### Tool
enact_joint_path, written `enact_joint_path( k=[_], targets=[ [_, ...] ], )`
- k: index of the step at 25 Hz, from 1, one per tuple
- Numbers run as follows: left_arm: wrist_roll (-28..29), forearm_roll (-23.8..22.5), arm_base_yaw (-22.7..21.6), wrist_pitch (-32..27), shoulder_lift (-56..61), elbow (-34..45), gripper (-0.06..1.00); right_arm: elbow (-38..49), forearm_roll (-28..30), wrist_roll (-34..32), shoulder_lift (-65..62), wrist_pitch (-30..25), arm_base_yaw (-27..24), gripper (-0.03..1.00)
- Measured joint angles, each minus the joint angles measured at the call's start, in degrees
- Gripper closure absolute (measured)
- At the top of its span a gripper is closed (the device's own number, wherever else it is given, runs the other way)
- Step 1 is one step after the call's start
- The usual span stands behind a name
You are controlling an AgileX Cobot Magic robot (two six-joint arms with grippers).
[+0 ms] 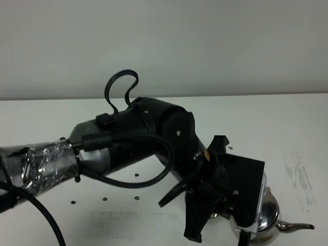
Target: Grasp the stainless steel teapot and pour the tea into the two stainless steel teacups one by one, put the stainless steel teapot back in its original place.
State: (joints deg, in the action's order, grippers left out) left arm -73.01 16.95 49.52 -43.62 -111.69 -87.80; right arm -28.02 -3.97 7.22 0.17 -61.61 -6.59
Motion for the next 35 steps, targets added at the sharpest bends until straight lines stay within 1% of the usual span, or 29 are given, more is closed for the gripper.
enact_joint_path(
  k=[4,6,8,15,20,25,29,31,35],
  targets=[
    [0.05,-0.59,0.16,8.37,-0.07,5.78,0.68,0.00,0.00,0.00,0.00,0.00,0.00,0.73],
    [0.17,-1.00,0.16,11.06,-0.22,7.56,0.68,0.00,0.00,0.00,0.00,0.00,0.00,0.73],
    [0.67,-1.08,0.10,12.00,-0.74,8.71,0.68,0.00,0.00,0.00,0.00,0.00,0.00,0.73],
    [2.82,-0.67,0.10,12.41,-3.62,9.40,0.68,0.00,0.00,0.00,0.00,0.00,0.00,0.73],
    [3.01,1.77,0.10,12.43,-5.87,9.96,0.68,0.00,0.00,0.00,0.00,0.00,0.00,0.73],
    [3.01,1.97,0.10,13.39,-5.73,9.96,0.68,0.00,0.00,0.00,0.00,0.00,0.00,0.73],
    [2.95,-0.34,-0.06,13.71,-1.40,9.62,0.68,0.00,0.00,0.00,0.00,0.00,0.00,0.73],
    [3.08,-2.34,-1.14,12.22,0.42,8.07,0.68,0.00,0.00,0.00,0.00,0.00,0.00,0.73],
    [5.24,-7.60,-5.76,7.47,1.22,2.87,0.68,0.00,0.00,0.00,0.00,0.00,0.00,0.73]
  ],
)
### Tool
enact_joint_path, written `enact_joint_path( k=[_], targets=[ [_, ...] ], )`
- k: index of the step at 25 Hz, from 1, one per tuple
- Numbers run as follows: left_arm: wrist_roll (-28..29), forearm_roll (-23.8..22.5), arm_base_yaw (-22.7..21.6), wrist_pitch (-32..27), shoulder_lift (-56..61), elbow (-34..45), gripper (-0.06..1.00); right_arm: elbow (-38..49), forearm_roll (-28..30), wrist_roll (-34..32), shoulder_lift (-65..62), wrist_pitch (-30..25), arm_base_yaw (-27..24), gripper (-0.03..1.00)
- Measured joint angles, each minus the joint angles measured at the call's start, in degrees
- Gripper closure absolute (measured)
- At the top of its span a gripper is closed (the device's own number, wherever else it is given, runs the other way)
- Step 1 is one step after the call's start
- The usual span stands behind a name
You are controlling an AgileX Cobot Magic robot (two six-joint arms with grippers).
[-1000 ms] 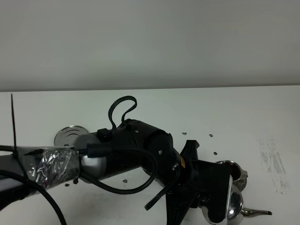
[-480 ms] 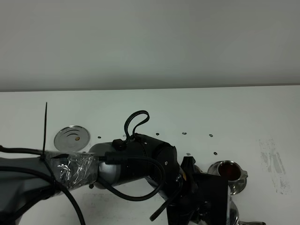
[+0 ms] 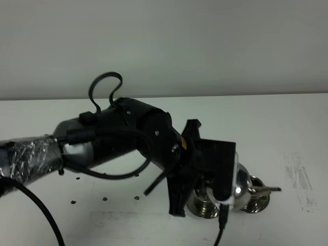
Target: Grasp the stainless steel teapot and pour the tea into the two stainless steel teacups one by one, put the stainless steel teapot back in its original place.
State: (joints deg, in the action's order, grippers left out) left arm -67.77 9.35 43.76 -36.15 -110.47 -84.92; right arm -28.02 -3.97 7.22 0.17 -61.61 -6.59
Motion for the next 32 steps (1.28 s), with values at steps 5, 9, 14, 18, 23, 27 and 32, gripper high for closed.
enact_joint_path(
  k=[5,9,14,18,23,27,32],
  targets=[
    [-0.55,-8.35,-7.86,-2.30,0.00,-4.82,0.68,0.00,0.00,0.00,0.00,0.00,0.00,0.73],
    [-7.18,-11.41,-13.29,-2.19,0.00,-6.03,0.68,0.00,0.00,0.00,0.00,0.00,0.00,0.73],
    [-22.25,-12.27,-15.91,-2.77,0.00,-6.03,0.68,0.00,0.00,0.00,0.00,0.00,0.00,0.73],
    [-27.24,-14.72,-16.05,-1.74,-0.83,-6.03,0.68,0.00,0.00,0.00,0.00,0.00,0.00,0.73],
    [-27.99,-17.01,-15.16,1.55,-3.87,-6.08,0.68,0.00,0.00,0.00,0.00,0.00,0.00,0.73],
    [-27.99,-18.51,-12.68,2.50,-4.91,-6.08,0.68,0.00,0.00,0.00,0.00,0.00,0.00,0.73],
    [-27.81,-22.80,-10.47,3.02,-4.96,-6.08,0.68,0.00,0.00,0.00,0.00,0.00,0.00,0.73]
  ],
)
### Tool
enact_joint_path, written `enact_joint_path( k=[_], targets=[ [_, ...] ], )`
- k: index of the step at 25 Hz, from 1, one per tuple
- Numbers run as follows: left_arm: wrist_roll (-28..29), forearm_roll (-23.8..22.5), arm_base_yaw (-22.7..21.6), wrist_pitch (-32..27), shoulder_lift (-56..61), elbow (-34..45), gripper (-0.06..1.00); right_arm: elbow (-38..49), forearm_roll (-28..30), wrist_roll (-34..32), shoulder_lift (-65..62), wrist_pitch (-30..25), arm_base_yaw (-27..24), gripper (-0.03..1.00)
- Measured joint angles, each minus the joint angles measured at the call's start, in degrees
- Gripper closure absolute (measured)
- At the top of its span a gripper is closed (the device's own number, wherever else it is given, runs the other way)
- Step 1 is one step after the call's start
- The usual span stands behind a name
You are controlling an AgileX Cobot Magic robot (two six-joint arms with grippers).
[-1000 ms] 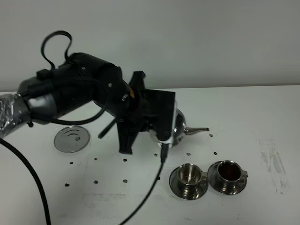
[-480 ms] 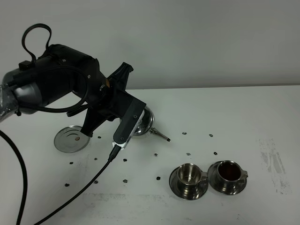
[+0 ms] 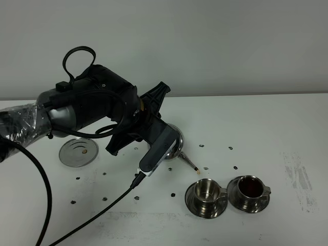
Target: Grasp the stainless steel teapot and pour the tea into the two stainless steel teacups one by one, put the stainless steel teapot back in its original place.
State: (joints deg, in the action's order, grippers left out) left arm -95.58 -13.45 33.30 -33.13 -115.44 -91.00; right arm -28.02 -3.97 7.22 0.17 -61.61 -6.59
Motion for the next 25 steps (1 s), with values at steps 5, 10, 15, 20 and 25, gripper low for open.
enact_joint_path(
  k=[5,10,15,20,25],
  targets=[
    [0.23,-2.18,1.41,0.14,-0.61,0.00,0.68,0.00,0.00,0.00,0.00,0.00,0.00,0.73],
    [1.37,-4.56,2.78,0.79,-2.11,0.00,0.68,0.00,0.00,0.00,0.00,0.00,0.00,0.73],
    [3.79,-8.61,3.42,2.01,-3.22,0.00,0.68,0.00,0.00,0.00,0.00,0.00,0.00,0.73],
    [4.42,-11.32,4.10,3.58,-3.36,0.00,0.68,0.00,0.00,0.00,0.00,0.00,0.00,0.73],
    [4.47,-13.05,4.82,4.17,-3.36,0.00,0.68,0.00,0.00,0.00,0.00,0.00,0.00,0.73]
  ],
)
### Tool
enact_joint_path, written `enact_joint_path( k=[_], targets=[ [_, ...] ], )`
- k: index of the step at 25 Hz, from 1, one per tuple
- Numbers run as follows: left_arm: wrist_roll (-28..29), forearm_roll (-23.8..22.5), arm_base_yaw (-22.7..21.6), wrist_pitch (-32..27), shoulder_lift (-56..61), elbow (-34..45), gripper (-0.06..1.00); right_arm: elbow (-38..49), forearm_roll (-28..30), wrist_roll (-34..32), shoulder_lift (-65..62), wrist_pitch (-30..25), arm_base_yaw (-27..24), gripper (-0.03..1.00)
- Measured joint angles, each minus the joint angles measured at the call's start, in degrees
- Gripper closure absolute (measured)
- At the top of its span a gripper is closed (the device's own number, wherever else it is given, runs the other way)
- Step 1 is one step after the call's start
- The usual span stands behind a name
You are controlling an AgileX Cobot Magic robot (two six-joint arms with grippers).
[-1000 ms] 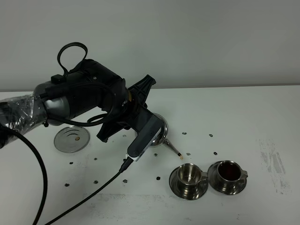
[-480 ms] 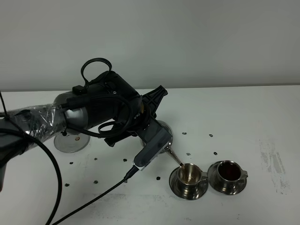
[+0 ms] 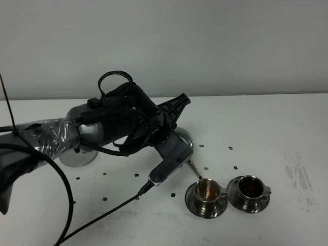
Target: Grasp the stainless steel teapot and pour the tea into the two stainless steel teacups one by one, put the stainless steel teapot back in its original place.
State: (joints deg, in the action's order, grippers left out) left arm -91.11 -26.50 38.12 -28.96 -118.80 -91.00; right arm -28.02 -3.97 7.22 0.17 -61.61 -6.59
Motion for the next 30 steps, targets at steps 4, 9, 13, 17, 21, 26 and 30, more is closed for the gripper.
enact_joint_path(
  k=[4,9,13,17,21,26,30],
  targets=[
    [0.00,-1.76,0.35,0.15,0.00,0.00,0.68,0.00,0.00,0.00,0.00,0.00,0.00,0.73],
    [0.05,-3.41,0.93,0.66,0.00,0.00,0.68,0.00,0.00,0.00,0.00,0.00,0.00,0.73],
    [0.05,-4.11,1.20,1.36,-0.11,0.00,0.68,0.00,0.00,0.00,0.00,0.00,0.00,0.73],
    [0.05,-5.55,1.58,1.45,-0.11,0.00,0.68,0.00,0.00,0.00,0.00,0.00,0.00,0.73],
    [0.05,-6.41,2.08,1.45,-0.11,0.00,0.68,0.00,0.00,0.00,0.00,0.00,0.00,0.73],
    [0.05,-7.69,2.25,1.80,-0.11,0.00,0.68,0.00,0.00,0.00,0.00,0.00,0.00,0.73],
    [0.05,-8.51,2.25,1.86,-0.11,0.00,0.68,0.00,0.00,0.00,0.00,0.00,0.00,0.73]
  ],
)
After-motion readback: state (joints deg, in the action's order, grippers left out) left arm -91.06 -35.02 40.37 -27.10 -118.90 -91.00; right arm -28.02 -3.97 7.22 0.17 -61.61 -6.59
